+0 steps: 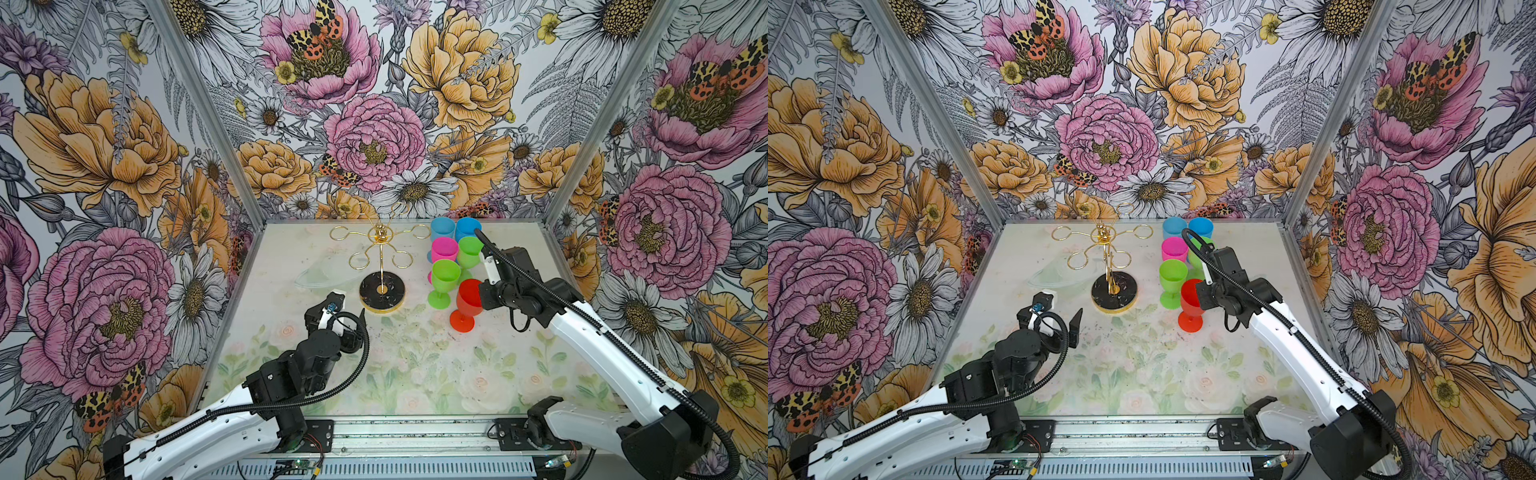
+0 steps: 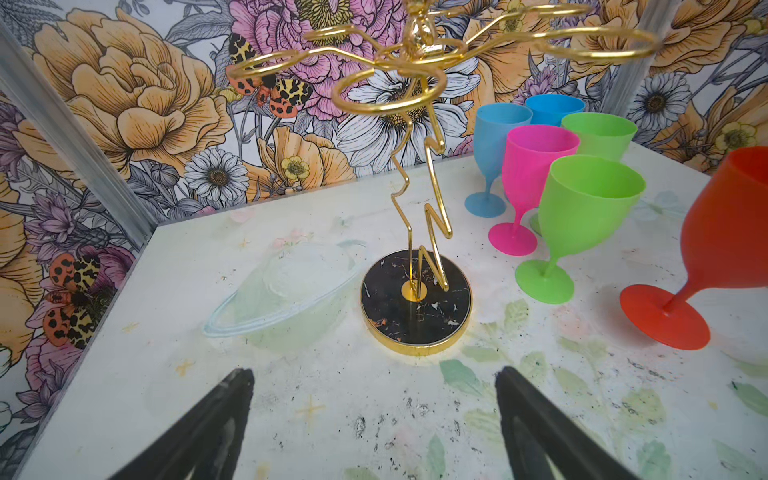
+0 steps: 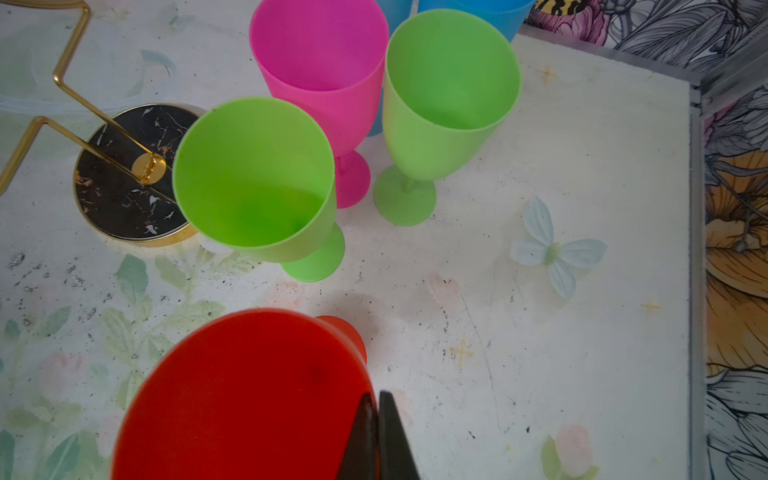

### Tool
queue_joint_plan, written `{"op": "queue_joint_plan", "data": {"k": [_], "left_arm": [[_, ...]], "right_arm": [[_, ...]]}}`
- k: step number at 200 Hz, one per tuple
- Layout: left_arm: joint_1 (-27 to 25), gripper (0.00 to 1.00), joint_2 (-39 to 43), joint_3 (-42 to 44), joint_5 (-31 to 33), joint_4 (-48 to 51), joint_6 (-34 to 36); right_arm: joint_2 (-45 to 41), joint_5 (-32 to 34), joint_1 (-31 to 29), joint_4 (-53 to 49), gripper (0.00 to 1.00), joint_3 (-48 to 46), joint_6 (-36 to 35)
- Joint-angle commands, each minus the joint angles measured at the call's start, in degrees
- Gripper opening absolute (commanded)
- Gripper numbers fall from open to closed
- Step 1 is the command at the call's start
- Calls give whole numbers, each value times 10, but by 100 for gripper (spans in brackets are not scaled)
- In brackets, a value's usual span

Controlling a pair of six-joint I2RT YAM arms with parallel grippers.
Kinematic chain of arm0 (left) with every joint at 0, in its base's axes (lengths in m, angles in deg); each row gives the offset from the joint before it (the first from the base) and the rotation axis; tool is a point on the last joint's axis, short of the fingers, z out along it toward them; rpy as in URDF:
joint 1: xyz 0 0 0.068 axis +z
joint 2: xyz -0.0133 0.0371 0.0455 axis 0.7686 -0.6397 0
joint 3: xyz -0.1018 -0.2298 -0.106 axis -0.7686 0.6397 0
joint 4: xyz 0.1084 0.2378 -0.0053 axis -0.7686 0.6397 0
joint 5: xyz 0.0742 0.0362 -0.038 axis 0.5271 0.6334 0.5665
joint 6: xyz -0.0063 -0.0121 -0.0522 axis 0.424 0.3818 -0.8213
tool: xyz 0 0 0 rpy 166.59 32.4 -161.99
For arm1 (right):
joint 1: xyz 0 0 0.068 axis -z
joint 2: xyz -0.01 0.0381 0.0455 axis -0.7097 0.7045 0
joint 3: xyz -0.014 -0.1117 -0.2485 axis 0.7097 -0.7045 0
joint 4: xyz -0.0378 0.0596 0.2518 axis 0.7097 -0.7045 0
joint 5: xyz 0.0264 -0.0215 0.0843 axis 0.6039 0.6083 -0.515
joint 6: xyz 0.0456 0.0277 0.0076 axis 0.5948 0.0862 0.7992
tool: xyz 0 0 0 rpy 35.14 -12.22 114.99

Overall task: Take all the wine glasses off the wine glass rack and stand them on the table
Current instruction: 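Set the red glass down beside the green glasses with the right gripper while left withdraws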

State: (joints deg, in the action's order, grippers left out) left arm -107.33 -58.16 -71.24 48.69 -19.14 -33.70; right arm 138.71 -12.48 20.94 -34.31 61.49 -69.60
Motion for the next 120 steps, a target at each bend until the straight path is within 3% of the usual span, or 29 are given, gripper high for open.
{"op": "queue_joint_plan", "data": {"k": [1,44,120], "left_arm": [[23,93,5,-6,-41,21,-27],[57,95,13,-14,-53,50,-36],[65,97,36,-9,-43,58,-48]], "right_arm": [[19,51,6,2,0,17,13],[55,74,16,4,0,43,12],[123,70,37,19,0,83,9]]}}
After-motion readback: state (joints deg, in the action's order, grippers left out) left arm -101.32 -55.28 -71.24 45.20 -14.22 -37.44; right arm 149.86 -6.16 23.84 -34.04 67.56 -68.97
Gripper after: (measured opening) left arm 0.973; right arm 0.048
